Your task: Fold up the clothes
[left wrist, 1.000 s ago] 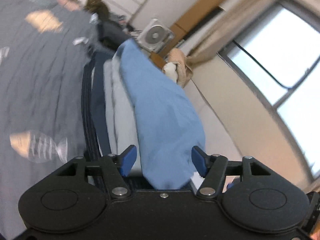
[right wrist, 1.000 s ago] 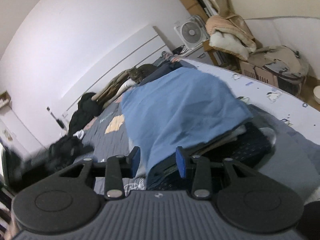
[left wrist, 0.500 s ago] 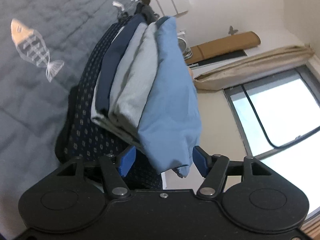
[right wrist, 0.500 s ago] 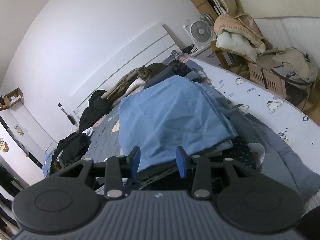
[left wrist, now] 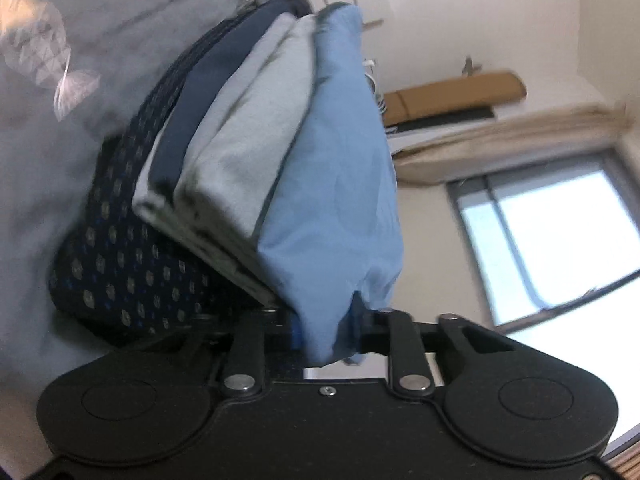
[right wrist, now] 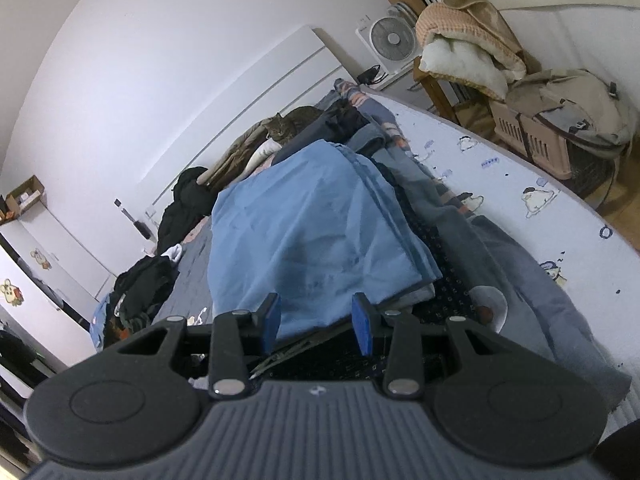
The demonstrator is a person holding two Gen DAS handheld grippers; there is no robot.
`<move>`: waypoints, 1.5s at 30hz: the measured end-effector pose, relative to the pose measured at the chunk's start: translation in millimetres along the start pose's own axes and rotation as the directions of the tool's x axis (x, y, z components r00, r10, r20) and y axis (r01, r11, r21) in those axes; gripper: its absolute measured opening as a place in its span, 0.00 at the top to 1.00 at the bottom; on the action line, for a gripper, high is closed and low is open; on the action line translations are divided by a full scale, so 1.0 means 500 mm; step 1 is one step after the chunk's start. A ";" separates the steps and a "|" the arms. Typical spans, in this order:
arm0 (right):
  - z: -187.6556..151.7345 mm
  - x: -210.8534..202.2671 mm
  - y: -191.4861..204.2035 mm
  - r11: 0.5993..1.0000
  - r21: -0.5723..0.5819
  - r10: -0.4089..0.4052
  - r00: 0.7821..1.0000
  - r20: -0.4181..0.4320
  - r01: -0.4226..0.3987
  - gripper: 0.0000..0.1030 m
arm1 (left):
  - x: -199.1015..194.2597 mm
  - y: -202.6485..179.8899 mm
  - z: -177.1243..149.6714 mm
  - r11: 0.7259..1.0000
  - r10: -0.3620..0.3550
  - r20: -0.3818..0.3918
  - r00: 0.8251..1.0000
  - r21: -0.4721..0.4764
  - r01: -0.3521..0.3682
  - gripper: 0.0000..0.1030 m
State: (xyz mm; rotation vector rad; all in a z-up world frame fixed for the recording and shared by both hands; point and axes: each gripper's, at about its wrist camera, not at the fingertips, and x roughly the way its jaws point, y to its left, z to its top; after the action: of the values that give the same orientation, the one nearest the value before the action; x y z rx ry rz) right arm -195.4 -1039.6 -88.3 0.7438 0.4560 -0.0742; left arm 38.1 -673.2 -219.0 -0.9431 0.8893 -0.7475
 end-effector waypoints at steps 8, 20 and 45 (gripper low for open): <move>0.010 0.006 -0.006 1.000 0.011 0.025 1.000 -0.002 -0.025 0.63 | -0.048 -0.197 0.042 0.862 0.183 -0.047 0.982 0.489 -0.138 0.89; 0.019 0.005 0.024 0.996 -0.060 0.062 0.997 -0.050 -0.065 0.63 | -0.022 -0.128 0.027 0.788 0.378 -0.094 0.921 0.554 -0.267 0.83; 0.180 0.240 0.107 0.889 -0.289 0.356 0.933 -0.046 -0.354 0.56 | 0.095 -0.198 0.421 0.751 0.330 0.129 0.935 0.564 -0.343 0.52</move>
State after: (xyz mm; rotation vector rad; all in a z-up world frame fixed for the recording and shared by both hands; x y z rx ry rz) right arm -41.6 -1049.0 -47.2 0.5225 0.3070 0.3300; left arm 230.1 -678.5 -79.7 -0.2282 0.7180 -0.6340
